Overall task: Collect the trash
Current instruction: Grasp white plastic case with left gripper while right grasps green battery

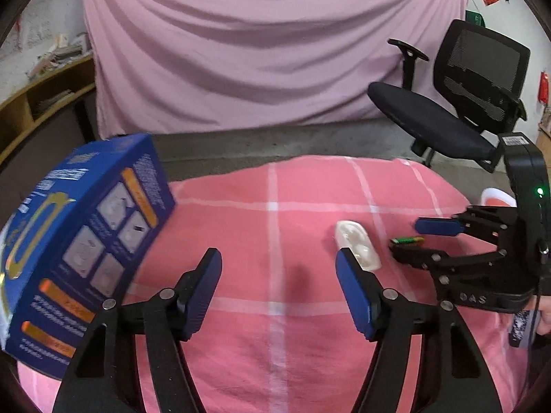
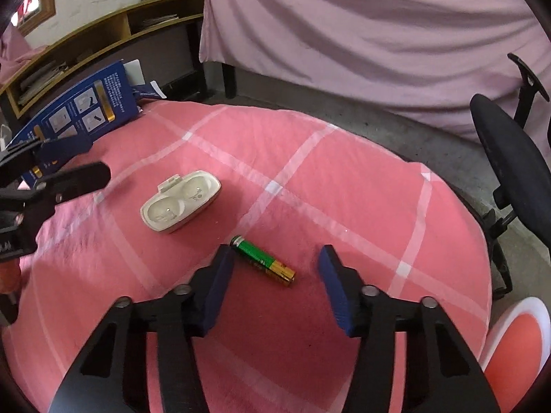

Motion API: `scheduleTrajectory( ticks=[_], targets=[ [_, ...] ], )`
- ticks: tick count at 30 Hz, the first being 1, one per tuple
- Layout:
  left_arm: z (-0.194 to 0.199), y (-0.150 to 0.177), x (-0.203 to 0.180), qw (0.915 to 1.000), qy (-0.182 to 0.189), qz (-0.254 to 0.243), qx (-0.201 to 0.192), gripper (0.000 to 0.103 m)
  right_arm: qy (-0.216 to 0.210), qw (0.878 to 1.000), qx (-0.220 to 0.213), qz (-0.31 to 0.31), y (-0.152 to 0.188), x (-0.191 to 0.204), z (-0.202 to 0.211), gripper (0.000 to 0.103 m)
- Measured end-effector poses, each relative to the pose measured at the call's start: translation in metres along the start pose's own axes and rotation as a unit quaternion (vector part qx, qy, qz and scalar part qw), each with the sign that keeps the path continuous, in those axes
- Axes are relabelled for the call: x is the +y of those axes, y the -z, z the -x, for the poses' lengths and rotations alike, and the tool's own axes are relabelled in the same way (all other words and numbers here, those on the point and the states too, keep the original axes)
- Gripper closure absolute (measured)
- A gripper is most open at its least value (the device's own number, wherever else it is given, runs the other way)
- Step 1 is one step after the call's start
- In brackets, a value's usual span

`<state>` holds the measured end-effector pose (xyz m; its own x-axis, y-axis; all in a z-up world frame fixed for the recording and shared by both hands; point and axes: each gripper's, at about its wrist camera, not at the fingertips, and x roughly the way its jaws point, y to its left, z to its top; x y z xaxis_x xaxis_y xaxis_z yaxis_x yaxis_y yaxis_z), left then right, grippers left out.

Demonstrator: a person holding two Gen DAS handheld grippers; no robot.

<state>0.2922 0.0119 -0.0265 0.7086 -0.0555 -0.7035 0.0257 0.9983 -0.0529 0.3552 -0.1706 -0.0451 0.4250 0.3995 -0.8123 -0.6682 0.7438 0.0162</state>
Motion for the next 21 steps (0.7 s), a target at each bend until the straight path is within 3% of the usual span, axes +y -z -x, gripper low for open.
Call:
scheduleTrajectory(
  ticks=[3, 9, 15, 21],
  targets=[
    [-0.003, -0.004, -0.006, 0.9998, 0.015, -0.006, 0.009, 0.040, 0.001, 1.000, -0.002, -0.013, 0.002, -0.006, 0.003, 0.081],
    [-0.013, -0.012, -0.020, 0.9982, 0.042, -0.031, 0.030, 0.041, 0.001, 0.999, -0.010, -0.038, 0.002, -0.018, 0.008, 0.091],
    [-0.033, -0.019, -0.036, 0.9955, 0.056, -0.042, 0.064, 0.057, 0.012, 0.997, -0.027, -0.066, 0.004, -0.028, 0.014, 0.094],
    [-0.045, -0.021, -0.052, 0.9932, 0.024, -0.076, 0.085, 0.077, 0.016, 0.995, -0.052, -0.078, 0.003, -0.029, 0.022, 0.095]
  ],
)
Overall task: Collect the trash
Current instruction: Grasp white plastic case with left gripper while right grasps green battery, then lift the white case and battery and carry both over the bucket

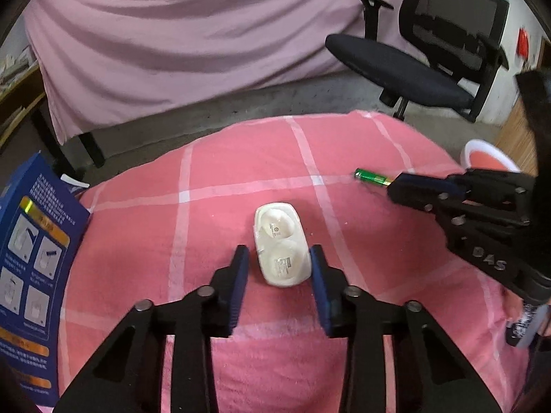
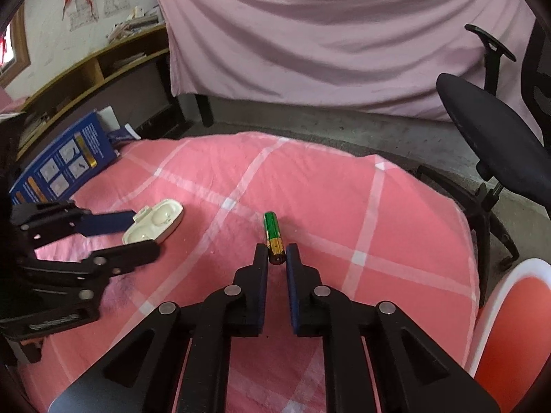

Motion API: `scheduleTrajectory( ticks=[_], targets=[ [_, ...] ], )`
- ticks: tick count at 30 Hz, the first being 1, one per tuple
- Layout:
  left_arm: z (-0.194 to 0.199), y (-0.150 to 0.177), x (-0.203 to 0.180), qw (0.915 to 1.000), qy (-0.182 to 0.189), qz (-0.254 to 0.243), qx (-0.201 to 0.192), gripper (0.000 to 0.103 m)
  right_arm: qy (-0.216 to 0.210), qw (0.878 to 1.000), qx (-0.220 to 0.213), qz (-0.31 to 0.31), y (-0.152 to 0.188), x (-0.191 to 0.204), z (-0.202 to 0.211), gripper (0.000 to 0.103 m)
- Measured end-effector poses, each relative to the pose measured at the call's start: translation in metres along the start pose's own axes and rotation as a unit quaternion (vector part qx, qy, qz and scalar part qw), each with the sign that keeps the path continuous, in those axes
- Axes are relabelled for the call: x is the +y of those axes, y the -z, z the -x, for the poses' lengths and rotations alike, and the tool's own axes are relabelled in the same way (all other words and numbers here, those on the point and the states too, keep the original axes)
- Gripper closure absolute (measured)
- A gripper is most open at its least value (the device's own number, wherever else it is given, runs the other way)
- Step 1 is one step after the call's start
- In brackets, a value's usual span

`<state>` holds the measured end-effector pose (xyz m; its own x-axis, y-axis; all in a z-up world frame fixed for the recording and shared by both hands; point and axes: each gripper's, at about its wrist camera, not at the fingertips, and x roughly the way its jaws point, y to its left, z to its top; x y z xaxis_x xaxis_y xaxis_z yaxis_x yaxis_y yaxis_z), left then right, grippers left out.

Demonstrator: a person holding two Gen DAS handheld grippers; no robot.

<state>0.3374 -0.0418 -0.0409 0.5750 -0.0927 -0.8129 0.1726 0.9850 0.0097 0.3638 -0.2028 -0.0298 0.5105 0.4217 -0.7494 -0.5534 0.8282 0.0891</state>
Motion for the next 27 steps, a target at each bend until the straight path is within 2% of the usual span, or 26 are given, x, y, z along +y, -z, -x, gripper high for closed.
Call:
scheduleTrajectory(
  ticks=[3, 10, 14, 19, 23, 27],
  targets=[
    [-0.003, 0.001, -0.005, 0.9998, -0.015, -0.010, 0.001, 0.078, 0.004, 1.000, -0.013, 0.001, 0.000, 0.003, 0.004, 0.095],
    [0.004, 0.011, -0.004, 0.9998, -0.012, 0.007, -0.012, 0.078, 0.003, 0.999, -0.043, -0.009, 0.004, 0.004, 0.019, 0.095],
    [0.016, 0.015, -0.006, 0.9991, -0.012, 0.022, -0.034, 0.078, 0.002, 0.996, -0.083, -0.011, 0.009, 0.005, 0.037, 0.095],
    [0.043, 0.017, -0.013, 0.9940, -0.009, 0.038, -0.102, 0.078, 0.018, 0.987, -0.157, -0.011, 0.016, 0.007, 0.065, 0.095],
    [0.069, 0.011, -0.022, 0.9855, -0.012, 0.043, -0.164, 0.078, 0.036, 0.972, -0.233, -0.012, 0.023, 0.006, 0.097, 0.095],
    [0.096, 0.005, -0.033, 0.9739, -0.008, 0.042, -0.223, 0.078, 0.066, 0.954, -0.291, -0.011, 0.029, 0.007, 0.125, 0.095]
  ],
)
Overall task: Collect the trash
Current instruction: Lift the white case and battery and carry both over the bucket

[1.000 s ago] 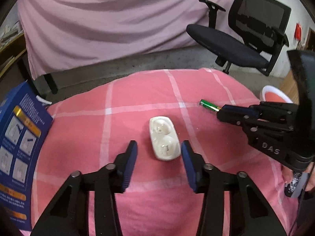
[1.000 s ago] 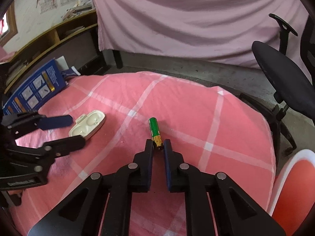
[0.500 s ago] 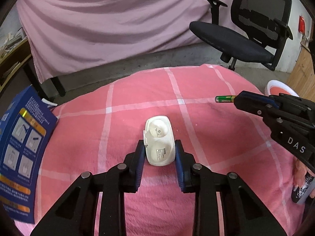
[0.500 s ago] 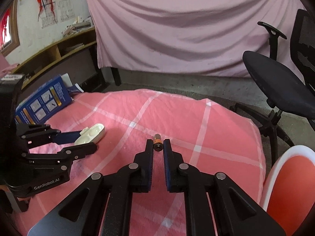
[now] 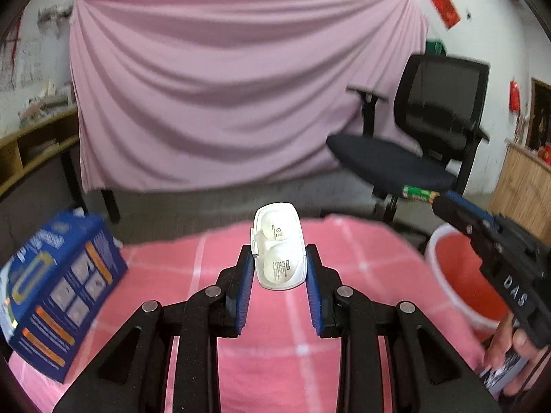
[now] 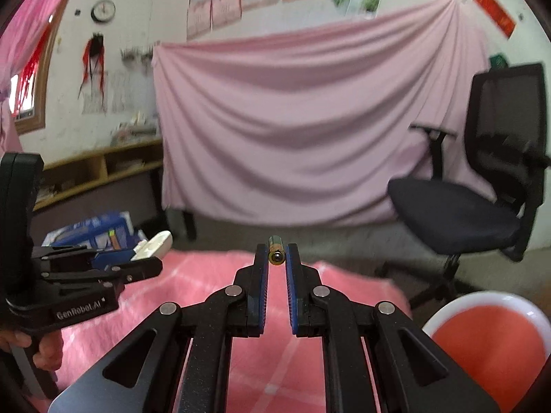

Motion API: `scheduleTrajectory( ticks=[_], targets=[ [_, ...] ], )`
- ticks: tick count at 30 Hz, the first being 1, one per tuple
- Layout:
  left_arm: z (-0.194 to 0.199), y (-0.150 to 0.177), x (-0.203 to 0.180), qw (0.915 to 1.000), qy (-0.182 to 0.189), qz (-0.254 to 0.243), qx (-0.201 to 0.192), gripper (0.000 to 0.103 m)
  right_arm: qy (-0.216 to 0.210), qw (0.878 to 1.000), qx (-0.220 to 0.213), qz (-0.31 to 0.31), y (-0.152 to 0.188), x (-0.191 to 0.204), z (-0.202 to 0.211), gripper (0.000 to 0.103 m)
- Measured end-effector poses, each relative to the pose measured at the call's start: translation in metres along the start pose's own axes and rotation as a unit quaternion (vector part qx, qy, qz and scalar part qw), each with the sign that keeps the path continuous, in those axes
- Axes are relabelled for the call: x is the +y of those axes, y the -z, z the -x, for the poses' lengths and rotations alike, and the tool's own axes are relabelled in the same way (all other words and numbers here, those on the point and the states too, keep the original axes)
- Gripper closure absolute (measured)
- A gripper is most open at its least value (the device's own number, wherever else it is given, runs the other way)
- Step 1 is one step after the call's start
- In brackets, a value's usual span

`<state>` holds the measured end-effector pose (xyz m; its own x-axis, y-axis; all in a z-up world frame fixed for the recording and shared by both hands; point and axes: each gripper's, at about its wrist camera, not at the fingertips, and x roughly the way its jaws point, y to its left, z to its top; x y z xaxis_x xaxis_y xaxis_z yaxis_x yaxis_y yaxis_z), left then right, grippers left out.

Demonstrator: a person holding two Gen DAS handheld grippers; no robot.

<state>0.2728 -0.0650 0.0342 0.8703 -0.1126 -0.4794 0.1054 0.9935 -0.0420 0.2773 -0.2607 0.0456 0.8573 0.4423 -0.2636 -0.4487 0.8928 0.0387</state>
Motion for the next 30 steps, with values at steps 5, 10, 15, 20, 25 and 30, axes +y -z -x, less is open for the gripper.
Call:
scheduleTrajectory(
  ticks=[5, 10, 15, 20, 25, 30],
  targets=[
    [0.021, -0.021, -0.022, 0.9980, 0.014, -0.011, -0.061, 0.078, 0.050, 0.996, -0.076, 0.010, -0.011, -0.007, 0.037, 0.095],
    [0.037, -0.032, -0.045, 0.9938, 0.034, -0.031, -0.101, 0.078, 0.094, 0.987, -0.132, 0.013, -0.019, -0.021, 0.066, 0.095],
    [0.045, -0.037, -0.076, 0.9888, 0.057, -0.059, -0.124, 0.078, 0.132, 0.979, -0.155, 0.005, -0.020, -0.042, 0.087, 0.095],
    [0.042, -0.037, -0.110, 0.9841, 0.084, -0.087, -0.130, 0.078, 0.165, 0.975, -0.151, -0.005, -0.011, -0.064, 0.107, 0.095],
    [0.034, -0.036, -0.147, 0.9807, 0.111, -0.103, -0.124, 0.078, 0.193, 0.971, -0.143, -0.018, -0.001, -0.089, 0.125, 0.095],
    [0.021, -0.031, -0.177, 0.9785, 0.135, -0.116, -0.104, 0.078, 0.217, 0.967, -0.129, -0.045, 0.004, -0.115, 0.134, 0.095]
  ],
)
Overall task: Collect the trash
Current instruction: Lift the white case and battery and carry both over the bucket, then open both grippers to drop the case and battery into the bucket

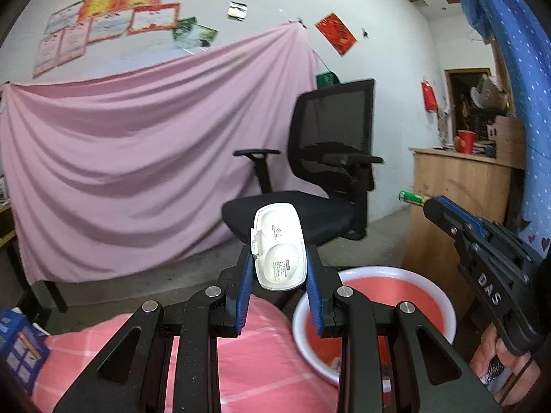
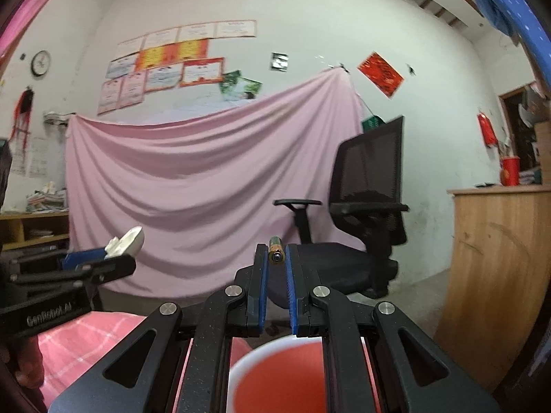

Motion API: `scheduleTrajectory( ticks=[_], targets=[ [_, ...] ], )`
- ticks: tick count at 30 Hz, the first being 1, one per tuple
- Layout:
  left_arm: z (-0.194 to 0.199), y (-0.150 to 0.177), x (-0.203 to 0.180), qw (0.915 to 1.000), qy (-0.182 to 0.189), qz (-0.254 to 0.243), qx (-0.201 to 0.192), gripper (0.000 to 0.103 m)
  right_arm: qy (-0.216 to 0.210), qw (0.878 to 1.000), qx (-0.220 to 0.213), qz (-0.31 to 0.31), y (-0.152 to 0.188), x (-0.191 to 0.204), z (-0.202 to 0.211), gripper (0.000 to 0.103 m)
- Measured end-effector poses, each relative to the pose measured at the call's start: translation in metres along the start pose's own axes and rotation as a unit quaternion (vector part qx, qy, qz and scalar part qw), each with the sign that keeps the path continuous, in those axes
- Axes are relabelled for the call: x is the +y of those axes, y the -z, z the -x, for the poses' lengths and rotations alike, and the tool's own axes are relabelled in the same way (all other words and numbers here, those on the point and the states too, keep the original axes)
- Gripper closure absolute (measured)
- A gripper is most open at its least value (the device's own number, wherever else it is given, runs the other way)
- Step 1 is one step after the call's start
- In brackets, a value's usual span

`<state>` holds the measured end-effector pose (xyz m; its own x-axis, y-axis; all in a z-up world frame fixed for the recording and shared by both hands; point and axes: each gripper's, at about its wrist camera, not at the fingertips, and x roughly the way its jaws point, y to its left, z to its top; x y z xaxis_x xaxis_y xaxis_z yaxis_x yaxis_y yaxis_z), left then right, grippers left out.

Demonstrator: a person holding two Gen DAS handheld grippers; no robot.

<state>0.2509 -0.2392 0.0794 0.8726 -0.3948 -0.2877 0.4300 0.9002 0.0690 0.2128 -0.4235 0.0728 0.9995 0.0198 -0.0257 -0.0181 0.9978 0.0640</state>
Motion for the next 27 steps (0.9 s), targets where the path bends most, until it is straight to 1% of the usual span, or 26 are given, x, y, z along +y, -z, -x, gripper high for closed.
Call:
scheduleTrajectory(
  ticks=[3, 5, 9, 13, 19, 24, 27],
  targets=[
    [-0.013, 0.002, -0.010, 0.9997, 0.013, 0.001, 0.019, 0.078, 0.011, 1.000, 0.023, -0.014, 0.003, -0.013, -0.004, 0.095],
    [-0.024, 0.004, -0.014, 0.9989, 0.024, 0.007, 0.039, 0.078, 0.017, 0.999, 0.042, -0.022, 0.005, -0.022, -0.009, 0.095],
    [-0.041, 0.009, -0.019, 0.9963, 0.040, 0.027, 0.072, 0.078, 0.025, 0.996, 0.081, -0.034, 0.012, -0.035, -0.020, 0.095],
    [-0.057, 0.013, -0.021, 0.9918, 0.055, 0.045, 0.107, 0.078, 0.029, 0.992, 0.118, -0.041, 0.021, -0.044, -0.029, 0.095],
    [-0.081, 0.023, -0.028, 0.9827, 0.083, 0.051, 0.157, 0.078, 0.026, 0.983, 0.172, -0.051, 0.036, -0.050, -0.041, 0.095],
    [-0.095, 0.031, -0.034, 0.9743, 0.102, 0.053, 0.194, 0.078, 0.026, 0.978, 0.198, -0.052, 0.043, -0.052, -0.045, 0.095],
    [-0.097, 0.033, -0.036, 0.9725, 0.104, 0.055, 0.201, 0.078, 0.027, 0.977, 0.205, -0.056, 0.044, -0.055, -0.046, 0.095]
  ],
)
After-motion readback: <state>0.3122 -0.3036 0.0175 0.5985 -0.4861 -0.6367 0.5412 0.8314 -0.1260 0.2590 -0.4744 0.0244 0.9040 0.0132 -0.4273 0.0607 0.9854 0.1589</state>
